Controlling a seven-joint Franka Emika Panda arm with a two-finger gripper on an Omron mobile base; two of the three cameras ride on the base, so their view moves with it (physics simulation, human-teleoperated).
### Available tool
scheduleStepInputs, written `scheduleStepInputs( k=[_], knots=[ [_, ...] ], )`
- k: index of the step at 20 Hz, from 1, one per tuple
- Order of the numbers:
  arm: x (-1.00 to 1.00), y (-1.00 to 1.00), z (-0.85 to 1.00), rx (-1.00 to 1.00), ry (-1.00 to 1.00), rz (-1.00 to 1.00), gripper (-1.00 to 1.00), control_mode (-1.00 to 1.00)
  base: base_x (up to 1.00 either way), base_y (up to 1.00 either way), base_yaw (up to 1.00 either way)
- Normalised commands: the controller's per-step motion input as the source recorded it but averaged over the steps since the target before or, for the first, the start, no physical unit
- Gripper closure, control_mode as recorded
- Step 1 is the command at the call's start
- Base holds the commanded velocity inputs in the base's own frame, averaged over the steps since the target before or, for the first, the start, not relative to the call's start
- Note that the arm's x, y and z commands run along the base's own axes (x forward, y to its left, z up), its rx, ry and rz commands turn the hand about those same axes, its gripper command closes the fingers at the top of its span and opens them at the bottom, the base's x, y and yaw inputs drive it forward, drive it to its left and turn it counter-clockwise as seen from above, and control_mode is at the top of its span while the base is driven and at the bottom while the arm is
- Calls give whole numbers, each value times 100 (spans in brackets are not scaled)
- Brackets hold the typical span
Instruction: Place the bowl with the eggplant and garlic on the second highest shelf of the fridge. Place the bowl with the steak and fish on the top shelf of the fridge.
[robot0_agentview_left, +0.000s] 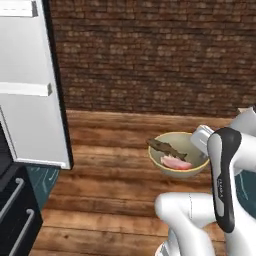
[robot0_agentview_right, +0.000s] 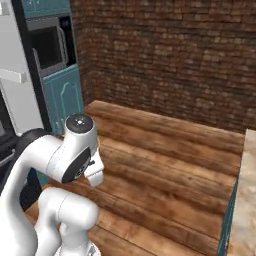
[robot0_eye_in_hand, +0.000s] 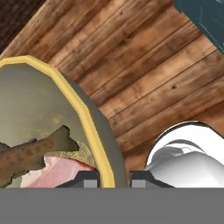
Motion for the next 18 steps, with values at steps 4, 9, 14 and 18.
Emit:
scheduleStepInputs(
  k=[4,9,14,18],
  knots=[
    [0,0,0,0,0,0,100,100,36,-2,95],
    [0,0,0,0,0,0,100,100,8,-19,94],
    [0,0,0,0,0,0,100,100,24,-43,86],
    [0,0,0,0,0,0,100,100,90,-65,65]
  ],
)
